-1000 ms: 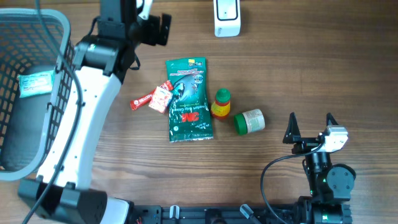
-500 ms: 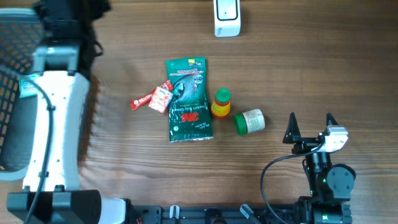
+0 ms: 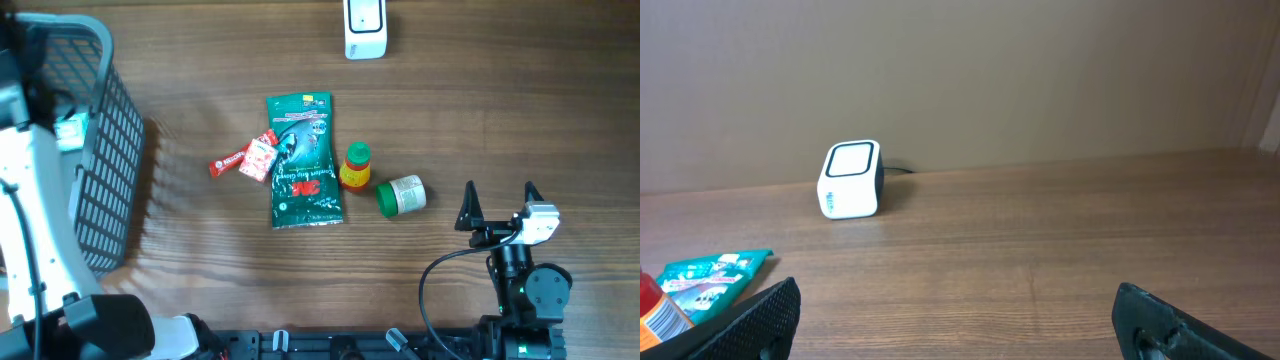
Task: Scan the item barcode
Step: 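Move the left gripper back into the basket, then grasp the white Zappy toilet wipes pack in the basket with the left gripper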
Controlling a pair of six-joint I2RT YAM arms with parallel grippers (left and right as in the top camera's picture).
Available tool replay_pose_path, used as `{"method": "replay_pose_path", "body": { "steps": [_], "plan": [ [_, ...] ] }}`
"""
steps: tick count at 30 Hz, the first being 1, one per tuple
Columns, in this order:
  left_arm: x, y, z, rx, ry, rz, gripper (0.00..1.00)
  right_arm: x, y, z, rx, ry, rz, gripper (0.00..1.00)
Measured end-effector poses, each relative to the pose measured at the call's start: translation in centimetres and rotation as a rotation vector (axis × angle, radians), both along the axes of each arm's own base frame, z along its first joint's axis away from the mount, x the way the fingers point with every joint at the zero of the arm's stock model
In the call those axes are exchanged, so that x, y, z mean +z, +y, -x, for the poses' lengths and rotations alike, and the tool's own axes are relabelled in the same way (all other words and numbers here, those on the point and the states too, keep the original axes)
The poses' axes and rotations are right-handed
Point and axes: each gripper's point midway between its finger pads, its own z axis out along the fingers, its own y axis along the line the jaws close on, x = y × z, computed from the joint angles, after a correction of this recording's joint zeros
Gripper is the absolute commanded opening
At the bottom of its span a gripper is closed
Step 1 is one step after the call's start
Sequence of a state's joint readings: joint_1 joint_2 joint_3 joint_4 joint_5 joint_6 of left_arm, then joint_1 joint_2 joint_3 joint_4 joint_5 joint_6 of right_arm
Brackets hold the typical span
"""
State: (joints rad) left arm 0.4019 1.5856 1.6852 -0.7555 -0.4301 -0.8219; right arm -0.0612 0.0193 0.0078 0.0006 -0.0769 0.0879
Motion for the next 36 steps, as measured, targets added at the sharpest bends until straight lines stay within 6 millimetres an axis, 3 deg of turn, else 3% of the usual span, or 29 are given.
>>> {"method": "replay_pose_path", "body": {
  "steps": [4, 7, 14, 16, 21, 36],
  "plan": [
    [-2.2, 3.6, 4.2, 0.22, -0.038, 0.144, 1.0, 0.0, 0.0, 0.0, 0.0, 0.0, 0.0, 1.0],
    [-3.1, 5.2, 4.8, 0.283, -0.084, 0.206, 1.0, 0.0, 0.0, 0.0, 0.0, 0.0, 0.0, 1.0],
    [-8.6, 6.9, 2.9, 0.321, -0.044, 0.31, 1.0, 0.0, 0.0, 0.0, 0.0, 0.0, 0.0, 1.0],
    [-12.1, 7.4, 1.9, 0.327, 0.013, 0.349, 1.0, 0.0, 0.0, 0.0, 0.0, 0.0, 0.0, 1.0],
    [-16.5, 7.7, 1.2, 0.336, 0.088, 0.401, 1.0, 0.0, 0.0, 0.0, 0.0, 0.0, 0.0, 1.0],
    [-23.6, 7.9, -1.2, 0.31, 0.135, 0.49, 1.0, 0.0, 0.0, 0.0, 0.0, 0.0, 0.0, 1.0]
  ]
}}
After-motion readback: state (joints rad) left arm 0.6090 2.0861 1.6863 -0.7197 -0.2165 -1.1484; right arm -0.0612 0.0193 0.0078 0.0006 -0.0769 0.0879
